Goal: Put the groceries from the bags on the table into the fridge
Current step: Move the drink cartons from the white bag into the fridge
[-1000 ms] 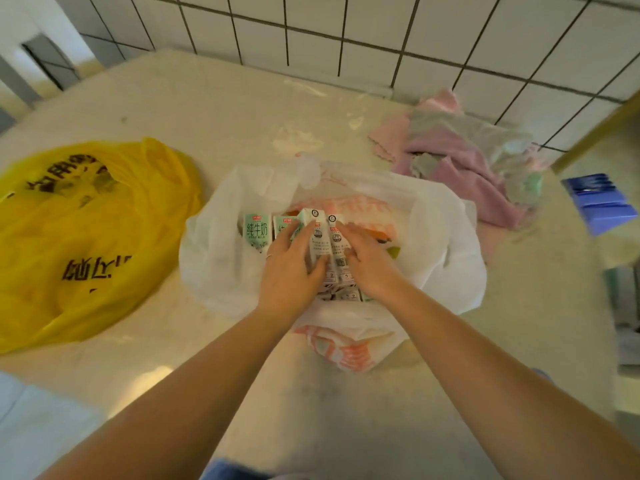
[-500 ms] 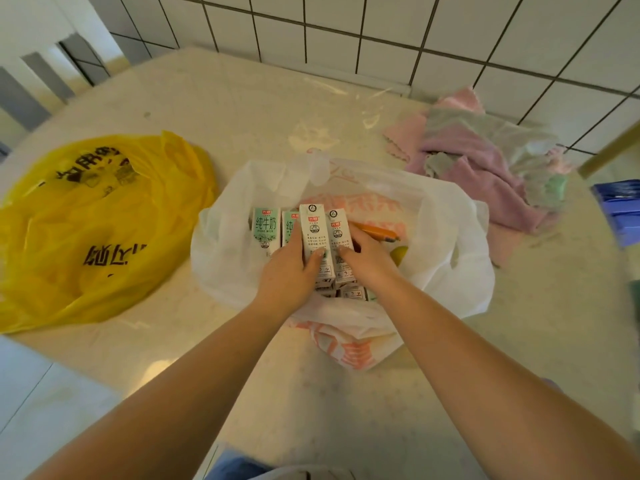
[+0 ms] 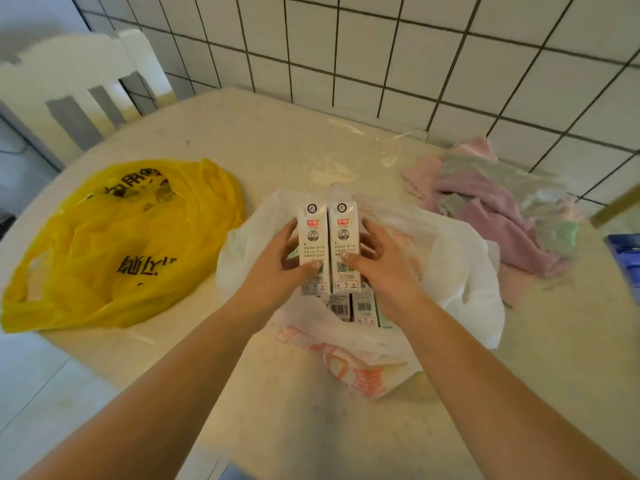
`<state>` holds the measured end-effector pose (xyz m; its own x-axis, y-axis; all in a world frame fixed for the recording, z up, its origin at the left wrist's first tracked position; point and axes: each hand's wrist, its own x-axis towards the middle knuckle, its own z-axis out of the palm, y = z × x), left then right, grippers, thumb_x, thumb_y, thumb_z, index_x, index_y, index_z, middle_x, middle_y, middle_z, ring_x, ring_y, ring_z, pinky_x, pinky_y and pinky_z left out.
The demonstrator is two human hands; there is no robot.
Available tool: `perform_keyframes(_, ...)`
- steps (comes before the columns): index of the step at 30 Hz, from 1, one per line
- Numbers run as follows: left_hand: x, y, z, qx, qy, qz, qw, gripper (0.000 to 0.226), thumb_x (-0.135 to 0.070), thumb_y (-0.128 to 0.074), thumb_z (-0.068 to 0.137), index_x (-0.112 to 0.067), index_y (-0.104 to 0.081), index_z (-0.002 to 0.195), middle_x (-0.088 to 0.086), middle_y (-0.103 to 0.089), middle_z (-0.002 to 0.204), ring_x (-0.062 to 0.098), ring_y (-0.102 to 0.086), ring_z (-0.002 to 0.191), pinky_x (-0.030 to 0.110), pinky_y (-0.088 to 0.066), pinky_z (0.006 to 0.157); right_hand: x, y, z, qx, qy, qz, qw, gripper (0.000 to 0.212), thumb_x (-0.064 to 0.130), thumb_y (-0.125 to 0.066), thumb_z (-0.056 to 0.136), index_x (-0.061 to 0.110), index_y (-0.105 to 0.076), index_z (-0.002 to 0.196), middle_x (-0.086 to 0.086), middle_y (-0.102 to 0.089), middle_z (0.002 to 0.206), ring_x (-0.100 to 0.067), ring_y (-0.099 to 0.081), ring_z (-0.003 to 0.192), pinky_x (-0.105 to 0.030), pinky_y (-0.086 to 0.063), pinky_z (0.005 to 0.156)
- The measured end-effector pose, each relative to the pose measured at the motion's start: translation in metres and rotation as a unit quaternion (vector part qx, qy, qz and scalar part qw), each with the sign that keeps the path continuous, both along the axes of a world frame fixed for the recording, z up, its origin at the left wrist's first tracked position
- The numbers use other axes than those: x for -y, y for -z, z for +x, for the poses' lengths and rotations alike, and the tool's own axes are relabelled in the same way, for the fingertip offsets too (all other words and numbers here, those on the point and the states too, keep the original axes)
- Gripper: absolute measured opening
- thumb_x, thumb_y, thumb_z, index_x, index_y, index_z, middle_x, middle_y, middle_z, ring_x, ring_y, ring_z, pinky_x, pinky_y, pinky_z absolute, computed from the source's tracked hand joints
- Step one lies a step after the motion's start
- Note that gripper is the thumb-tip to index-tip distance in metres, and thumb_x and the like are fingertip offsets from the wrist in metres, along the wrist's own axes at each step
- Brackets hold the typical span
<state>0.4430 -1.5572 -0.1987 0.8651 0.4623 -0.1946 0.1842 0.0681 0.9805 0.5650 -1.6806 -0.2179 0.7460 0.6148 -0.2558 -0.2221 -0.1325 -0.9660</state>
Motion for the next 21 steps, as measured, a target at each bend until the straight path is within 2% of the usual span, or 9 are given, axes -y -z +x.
perform_keyframes(2, -0.006, -0.016, -0.008, 0.002, -0.008, -0.008, 1.000, 0.068, 0.001, -0.064, 0.083, -0.023, -0.037, 0.140, -0.002, -0.066, 0.115, 0.009, -0.065, 0.100, 0.021, -0.055, 0.072, -0.004, -0.014, -0.002, 0.018, -0.032, 0.002, 0.999, 0.066, 0.005, -0.070, 0.079, 0.028, -0.045, 0.135, 0.009, -0.064, 0.114, -0.013, -0.059, 0.110, -0.047, -0.053, 0.088)
perform_keyframes(5, -0.015, -0.039, -0.025, 0.016, -0.040, -0.007, 0.999, 0.053, 0.002, -0.062, 0.083, -0.019, -0.049, 0.130, -0.007, -0.069, 0.109, 0.006, -0.066, 0.097, 0.019, -0.054, 0.070, -0.018, -0.034, -0.007, 0.036, -0.095, 0.005, 0.995, 0.054, 0.013, -0.072, 0.074, 0.040, -0.055, 0.117, 0.005, -0.068, 0.111, -0.018, -0.063, 0.107, -0.050, -0.051, 0.088)
perform_keyframes(8, -0.027, -0.058, -0.049, 0.032, -0.101, -0.025, 0.994, 0.043, -0.004, -0.065, 0.083, -0.020, -0.053, 0.121, -0.011, -0.070, 0.106, 0.008, -0.067, 0.095, 0.024, -0.056, 0.072, -0.039, -0.053, -0.023, 0.064, -0.135, 0.019, 0.989, 0.064, 0.020, -0.074, 0.068, 0.032, -0.051, 0.126, 0.005, -0.066, 0.117, -0.018, -0.061, 0.110, -0.049, -0.052, 0.088)
perform_keyframes(11, -0.043, -0.074, -0.081, 0.044, -0.160, -0.023, 0.986, 0.041, -0.007, -0.068, 0.081, -0.021, -0.055, 0.117, -0.012, -0.071, 0.101, 0.009, -0.068, 0.091, 0.026, -0.056, 0.072, -0.065, -0.071, -0.049, 0.074, -0.160, 0.054, 0.983, 0.049, 0.006, -0.072, 0.077, 0.029, -0.053, 0.116, 0.002, -0.065, 0.115, -0.017, -0.061, 0.109, -0.043, -0.053, 0.088)
perform_keyframes(13, -0.055, -0.084, -0.106, 0.049, -0.190, -0.005, 0.981, 0.042, -0.007, -0.070, 0.079, -0.022, -0.055, 0.116, -0.012, -0.071, 0.098, 0.007, -0.068, 0.090, 0.028, -0.056, 0.074, -0.083, -0.086, -0.071, 0.097, -0.184, 0.069, 0.976, 0.046, 0.002, -0.070, 0.078, 0.030, -0.053, 0.110, 0.002, -0.067, 0.110, -0.016, -0.064, 0.104, -0.037, -0.056, 0.083)
perform_keyframes(15, -0.068, -0.094, -0.137, 0.052, -0.213, 0.017, 0.975, 0.043, -0.008, -0.070, 0.079, -0.023, -0.055, 0.115, -0.012, -0.071, 0.097, 0.006, -0.068, 0.090, 0.032, -0.056, 0.078, -0.103, -0.100, -0.097, 0.124, -0.208, 0.082, 0.967, 0.047, 0.003, -0.072, 0.077, 0.028, -0.053, 0.112, 0.001, -0.067, 0.108, -0.016, -0.064, 0.102, -0.037, -0.056, 0.083)
perform_keyframes(19, -0.099, -0.118, -0.214, 0.083, -0.250, 0.051, 0.963, 0.037, -0.007, -0.068, 0.079, -0.029, -0.054, 0.105, -0.018, -0.071, 0.087, -0.001, -0.067, 0.082, 0.020, -0.056, 0.062, -0.149, -0.131, -0.165, 0.161, -0.254, 0.108, 0.948, 0.049, 0.008, -0.075, 0.074, 0.032, -0.053, 0.111, 0.001, -0.066, 0.110, -0.015, -0.063, 0.103, -0.040, -0.056, 0.084)
perform_keyframes(21, -0.116, -0.128, -0.264, 0.090, -0.266, 0.069, 0.957, 0.037, -0.007, -0.067, 0.079, -0.029, -0.054, 0.106, -0.015, -0.072, 0.092, 0.001, -0.067, 0.086, 0.024, -0.058, 0.069, -0.173, -0.146, -0.211, 0.179, -0.279, 0.126, 0.935, 0.048, 0.010, -0.076, 0.073, 0.031, -0.053, 0.109, 0.004, -0.066, 0.109, -0.013, -0.062, 0.103, -0.038, -0.056, 0.084)
